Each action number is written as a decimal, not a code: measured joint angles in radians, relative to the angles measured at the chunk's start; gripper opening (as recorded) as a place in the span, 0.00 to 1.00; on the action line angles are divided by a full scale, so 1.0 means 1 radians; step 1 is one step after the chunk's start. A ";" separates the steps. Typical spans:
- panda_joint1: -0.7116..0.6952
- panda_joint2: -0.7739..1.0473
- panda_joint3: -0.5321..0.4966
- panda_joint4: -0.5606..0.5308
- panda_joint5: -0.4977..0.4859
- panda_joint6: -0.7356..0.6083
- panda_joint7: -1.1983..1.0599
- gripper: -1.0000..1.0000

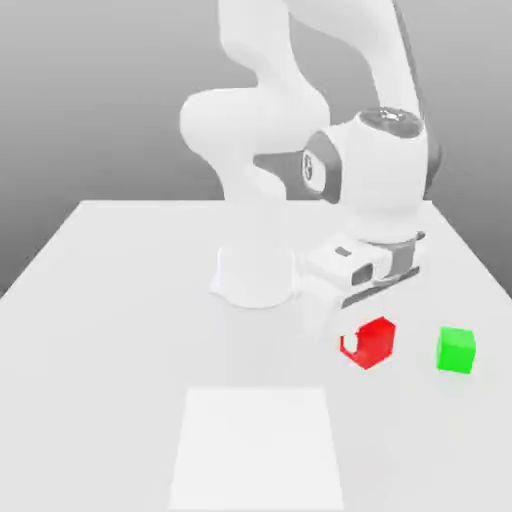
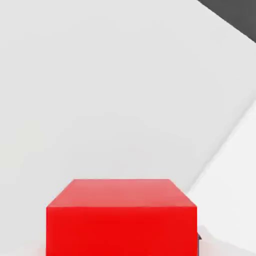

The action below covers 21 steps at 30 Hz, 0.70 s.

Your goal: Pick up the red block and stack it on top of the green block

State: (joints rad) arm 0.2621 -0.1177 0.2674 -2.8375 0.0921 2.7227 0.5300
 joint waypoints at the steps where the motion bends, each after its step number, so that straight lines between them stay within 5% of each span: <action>1: 0.017 0.000 0.014 0.005 0.003 -0.004 0.007 0.00; 14: 0.212 0.009 0.216 0.074 0.020 -0.059 0.106 0.00; 20: 0.232 0.216 0.166 0.088 -0.237 0.114 0.297 0.00; 21: 0.246 0.242 0.144 0.090 -0.276 0.135 0.326 1.00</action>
State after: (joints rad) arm 0.5079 0.1248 0.4117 -2.7476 -0.1837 2.8578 0.8557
